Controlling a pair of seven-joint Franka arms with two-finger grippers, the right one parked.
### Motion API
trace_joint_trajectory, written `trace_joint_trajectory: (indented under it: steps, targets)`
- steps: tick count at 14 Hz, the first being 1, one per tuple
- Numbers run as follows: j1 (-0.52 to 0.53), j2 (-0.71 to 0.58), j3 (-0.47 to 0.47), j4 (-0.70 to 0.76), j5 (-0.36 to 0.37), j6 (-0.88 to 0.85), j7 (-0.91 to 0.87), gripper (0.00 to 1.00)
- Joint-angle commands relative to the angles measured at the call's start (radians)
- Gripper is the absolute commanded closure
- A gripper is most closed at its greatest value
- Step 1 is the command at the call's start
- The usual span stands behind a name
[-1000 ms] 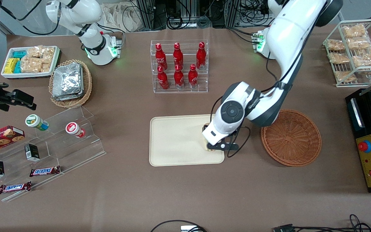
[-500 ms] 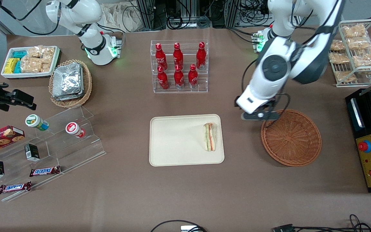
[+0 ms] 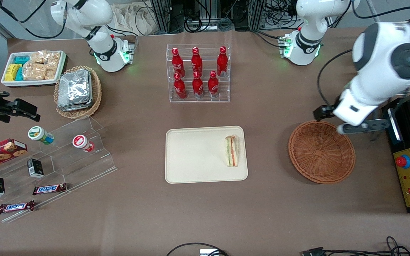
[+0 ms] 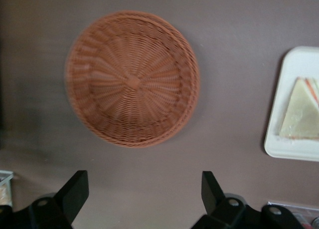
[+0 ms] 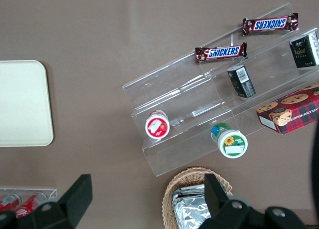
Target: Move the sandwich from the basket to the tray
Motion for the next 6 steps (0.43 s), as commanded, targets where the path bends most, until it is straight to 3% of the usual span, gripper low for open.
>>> trace_joint_trajectory:
  steps: [1,6]
  targets:
    - [0.082,0.039,-0.014,0.14,-0.01,-0.095,0.015,0.0]
    - [0.171,0.076,-0.016,0.2,-0.014,-0.121,0.06,0.0]
